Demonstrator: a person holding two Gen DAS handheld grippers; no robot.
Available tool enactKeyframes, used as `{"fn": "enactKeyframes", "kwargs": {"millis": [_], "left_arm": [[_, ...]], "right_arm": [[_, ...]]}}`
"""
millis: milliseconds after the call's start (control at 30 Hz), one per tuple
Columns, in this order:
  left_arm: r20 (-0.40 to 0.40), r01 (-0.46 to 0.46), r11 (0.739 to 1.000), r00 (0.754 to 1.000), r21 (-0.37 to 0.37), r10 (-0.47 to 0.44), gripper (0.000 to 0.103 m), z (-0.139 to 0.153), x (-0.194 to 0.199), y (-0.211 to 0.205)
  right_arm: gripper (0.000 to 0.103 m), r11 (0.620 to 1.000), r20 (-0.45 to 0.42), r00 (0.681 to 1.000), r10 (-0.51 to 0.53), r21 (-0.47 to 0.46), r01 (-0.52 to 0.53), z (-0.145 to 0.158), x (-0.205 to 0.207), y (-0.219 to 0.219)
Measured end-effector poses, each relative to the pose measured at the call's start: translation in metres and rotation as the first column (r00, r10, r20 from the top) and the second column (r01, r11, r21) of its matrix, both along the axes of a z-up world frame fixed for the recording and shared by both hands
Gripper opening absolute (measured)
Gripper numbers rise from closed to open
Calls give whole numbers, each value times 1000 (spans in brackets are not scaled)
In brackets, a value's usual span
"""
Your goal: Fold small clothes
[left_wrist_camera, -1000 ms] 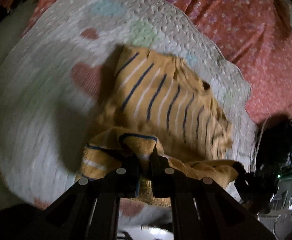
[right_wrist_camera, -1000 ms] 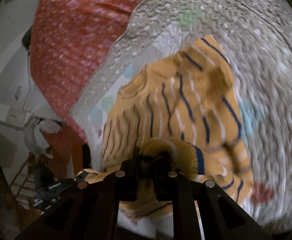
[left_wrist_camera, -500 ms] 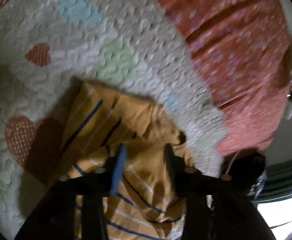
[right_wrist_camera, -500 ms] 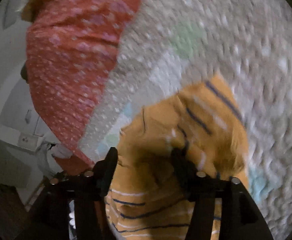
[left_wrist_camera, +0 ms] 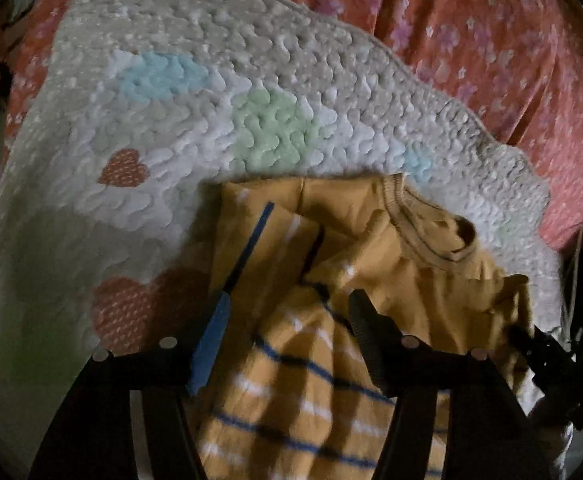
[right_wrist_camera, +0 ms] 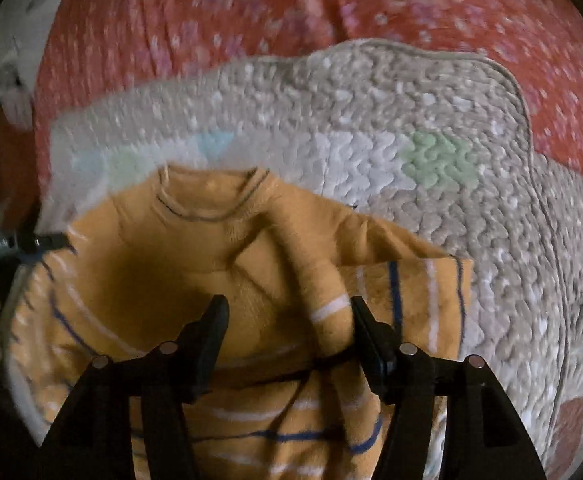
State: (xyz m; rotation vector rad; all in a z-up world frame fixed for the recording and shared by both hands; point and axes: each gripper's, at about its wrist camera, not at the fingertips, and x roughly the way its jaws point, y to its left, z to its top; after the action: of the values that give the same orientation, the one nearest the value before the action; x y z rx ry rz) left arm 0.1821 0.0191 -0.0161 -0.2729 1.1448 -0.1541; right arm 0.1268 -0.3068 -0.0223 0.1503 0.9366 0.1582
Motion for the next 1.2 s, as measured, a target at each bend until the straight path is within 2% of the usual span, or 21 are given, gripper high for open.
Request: {"fn": "enactKeyframes", "kwargs": {"millis": [33, 67, 100, 233, 333, 400, 467, 533, 600, 667, 733, 800, 867, 900, 967, 1000, 1067, 1133, 1167, 1200], "left_arm": [[-29, 12, 1000, 1000, 0, -12, 40, -8, 5, -2], [-66, 21, 1000, 998, 4, -21, 18, -16, 9, -3], [-94, 23, 1000, 995, 2, -23, 5, -20, 11, -4], [-79, -67, 998, 995, -5, 66, 4, -14, 15, 10], [-64, -130, 991, 989, 20, 131, 4, -8, 13, 21], [-90, -152, 988, 984, 21, 153, 5, -15, 14, 28], [-132, -171, 985, 977, -14, 167, 8, -27, 15, 35], [-149, -193, 978, 973, -83, 179, 12, -32, 16, 46], [-162, -213, 960, 970, -184, 184, 13, -31, 14, 60], [-157, -233, 945, 967, -232, 200, 15, -24, 9, 73], [-118, -240, 945, 969, -222, 219, 16, -11, 1, 80], [-26, -243, 959, 970, -149, 242, 16, 8, -9, 79], [57, -211, 971, 974, -110, 218, 16, 26, -16, 65], [90, -186, 977, 976, -109, 196, 16, 33, -14, 54], [137, -94, 988, 984, -122, 110, 23, 39, -9, 30], [128, -40, 990, 990, -133, 58, 28, 34, -4, 17], [89, 27, 988, 996, -149, -14, 28, 19, 1, 0], [21, 38, 995, 999, -94, -36, 28, -2, 10, -11], [-14, 17, 999, 1000, -41, -18, 28, -14, 14, -10], [-43, -5, 1000, 999, 2, 5, 22, -25, 19, -4]], "right_arm": [[7, 1000, -10, 1000, -11, -11, 11, -1, 2, 1], [8, 1000, -15, 1000, -26, 5, 26, 0, 3, -2], [8, 997, 6, 999, -53, 49, 52, 4, 2, -10], [8, 971, 7, 983, -181, 160, 178, 6, 2, -41], [9, 936, -98, 961, -260, 218, 276, -20, 7, -59], [10, 904, -151, 943, -296, 274, 328, -36, 6, -70], [16, 889, -161, 939, -303, 306, 340, -35, 5, -75], [29, 886, -157, 936, -314, 305, 348, -31, 2, -78], [32, 869, -157, 931, -330, 334, 365, -26, -6, -85], [33, 839, -151, 917, -369, 370, 398, -20, -14, -95], [36, 817, -106, 893, -438, 368, 444, -5, -25, -99], [38, 828, 4, 877, -481, 331, 453, 17, -35, -93], [38, 869, 67, 909, -412, 329, 369, 29, -29, -75], [38, 892, 78, 940, -333, 349, 287, 29, -21, -59], [38, 905, 63, 976, -206, 392, 166, 22, -9, -35], [38, 900, 38, 990, -137, 423, 109, 15, -2, -22], [38, 895, -17, 998, -68, 441, 69, 0, 9, -9], [36, 908, -64, 992, -106, 401, 123, -12, 16, -12], [35, 915, -81, 983, -165, 360, 183, -16, 18, -22], [32, 915, -89, 964, -249, 303, 264, -19, 17, -36]]}}
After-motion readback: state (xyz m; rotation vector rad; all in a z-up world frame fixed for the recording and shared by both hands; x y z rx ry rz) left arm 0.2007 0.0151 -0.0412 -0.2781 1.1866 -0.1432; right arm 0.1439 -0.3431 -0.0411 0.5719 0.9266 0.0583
